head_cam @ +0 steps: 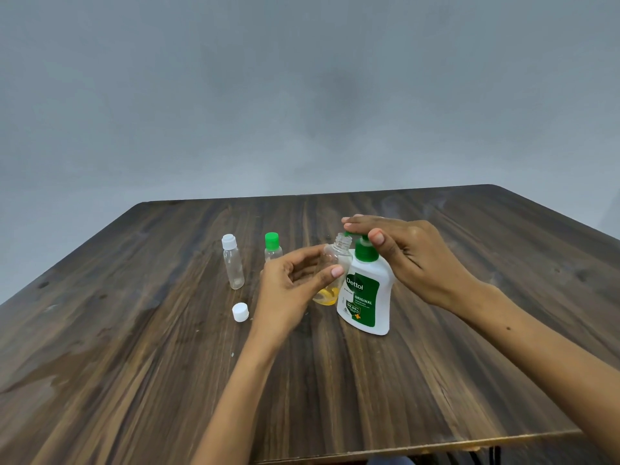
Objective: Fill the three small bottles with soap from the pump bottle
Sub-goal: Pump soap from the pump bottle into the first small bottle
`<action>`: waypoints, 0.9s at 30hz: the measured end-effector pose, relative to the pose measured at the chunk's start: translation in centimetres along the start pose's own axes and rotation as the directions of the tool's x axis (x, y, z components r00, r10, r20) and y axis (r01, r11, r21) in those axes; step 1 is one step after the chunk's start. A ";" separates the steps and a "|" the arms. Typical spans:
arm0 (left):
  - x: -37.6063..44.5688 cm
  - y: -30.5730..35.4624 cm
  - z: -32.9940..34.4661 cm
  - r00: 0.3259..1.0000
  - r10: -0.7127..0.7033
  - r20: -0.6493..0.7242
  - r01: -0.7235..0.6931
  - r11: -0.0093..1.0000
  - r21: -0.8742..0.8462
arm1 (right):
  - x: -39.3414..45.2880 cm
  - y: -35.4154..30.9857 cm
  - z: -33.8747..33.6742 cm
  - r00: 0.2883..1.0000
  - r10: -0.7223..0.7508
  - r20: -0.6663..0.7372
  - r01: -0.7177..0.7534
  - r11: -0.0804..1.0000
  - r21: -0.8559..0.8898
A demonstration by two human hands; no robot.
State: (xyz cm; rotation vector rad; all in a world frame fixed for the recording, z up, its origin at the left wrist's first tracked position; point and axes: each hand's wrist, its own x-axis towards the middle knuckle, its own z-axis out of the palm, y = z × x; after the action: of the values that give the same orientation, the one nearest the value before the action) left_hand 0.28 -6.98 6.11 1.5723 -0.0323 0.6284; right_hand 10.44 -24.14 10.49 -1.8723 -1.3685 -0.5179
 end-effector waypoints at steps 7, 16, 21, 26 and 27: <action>-0.1 -0.1 0.0 1.000 -0.016 -0.004 0.016 1.000 -0.007 | 0.1 0.0 -0.4 1.000 -0.002 0.020 0.003 1.000 -0.016; 0.0 -0.3 0.0 1.000 -0.020 -0.013 0.020 1.000 -0.018 | 0.2 0.0 -0.3 0.999 0.030 0.014 -0.031 0.998 0.050; 0.1 -0.2 0.0 1.000 -0.017 -0.015 0.016 1.000 -0.007 | 0.3 0.0 -0.6 0.999 0.021 0.039 -0.023 0.998 0.053; 0.0 -0.1 0.1 1.000 -0.016 -0.010 0.016 1.000 -0.007 | 0.4 0.0 -0.3 0.999 0.028 0.020 -0.029 0.998 0.062; 0.0 0.0 0.1 1.000 -0.016 -0.010 0.016 1.000 -0.007 | 0.3 0.0 -0.3 0.999 0.029 0.025 -0.030 0.998 0.061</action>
State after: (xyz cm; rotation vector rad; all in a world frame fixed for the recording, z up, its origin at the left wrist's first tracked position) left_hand 0.31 -7.10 6.07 1.5609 -0.0149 0.6233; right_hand 10.60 -24.19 10.95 -1.8520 -1.3551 -0.4354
